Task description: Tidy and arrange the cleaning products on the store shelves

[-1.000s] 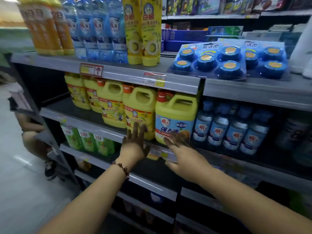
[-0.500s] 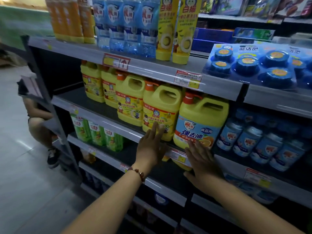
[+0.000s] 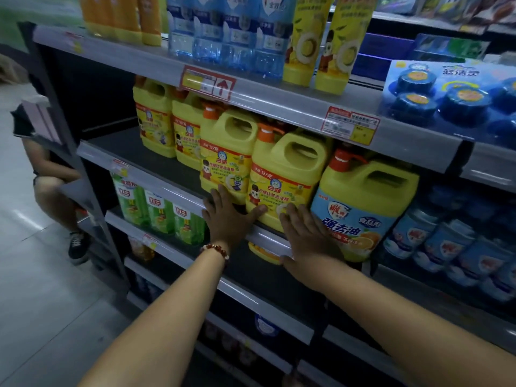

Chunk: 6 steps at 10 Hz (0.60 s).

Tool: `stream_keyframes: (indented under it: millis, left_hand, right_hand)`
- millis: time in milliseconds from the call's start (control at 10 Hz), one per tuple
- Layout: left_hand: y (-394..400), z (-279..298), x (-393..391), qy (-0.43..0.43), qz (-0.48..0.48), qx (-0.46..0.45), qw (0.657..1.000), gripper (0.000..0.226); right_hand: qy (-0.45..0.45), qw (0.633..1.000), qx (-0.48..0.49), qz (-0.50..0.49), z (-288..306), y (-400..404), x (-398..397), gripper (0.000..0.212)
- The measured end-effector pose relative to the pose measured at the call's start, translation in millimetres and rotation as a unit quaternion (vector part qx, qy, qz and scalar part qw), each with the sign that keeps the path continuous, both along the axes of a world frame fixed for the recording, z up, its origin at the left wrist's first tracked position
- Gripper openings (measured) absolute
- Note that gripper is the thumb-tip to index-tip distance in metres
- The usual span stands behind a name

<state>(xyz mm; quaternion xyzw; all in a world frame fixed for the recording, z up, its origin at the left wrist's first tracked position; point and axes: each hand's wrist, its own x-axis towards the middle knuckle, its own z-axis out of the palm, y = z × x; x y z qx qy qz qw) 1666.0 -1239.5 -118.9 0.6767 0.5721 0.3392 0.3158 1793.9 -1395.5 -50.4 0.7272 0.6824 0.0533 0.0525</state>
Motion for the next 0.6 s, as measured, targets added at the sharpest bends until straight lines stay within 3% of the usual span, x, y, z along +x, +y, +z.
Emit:
stream_keyframes:
  millis: [100, 200, 400, 600]
  left_hand:
    - [1, -3, 2, -0.017, 0.004, 0.003, 1.0, 0.13]
    - [-1, 0, -2, 0.005, -0.011, -0.007, 1.0, 0.127]
    - [-34, 21, -6, 0.113, -0.056, -0.018, 0.992, 0.11]
    - [-107, 47, 2, 0.221, -0.133, 0.088, 0.962, 0.097]
  right_hand:
    - [-0.015, 1.0, -0.001, 0.0, -4, 4, 7, 0.088]
    - [0.029, 0.999, 0.003, 0.019, -2, -2, 11, 0.083]
    - [0.106, 0.994, -0.008, 0.0, 22, -42, 24, 0.08]
    - [0.159, 0.985, 0.007, -0.062, 66, -113, 42, 0.074]
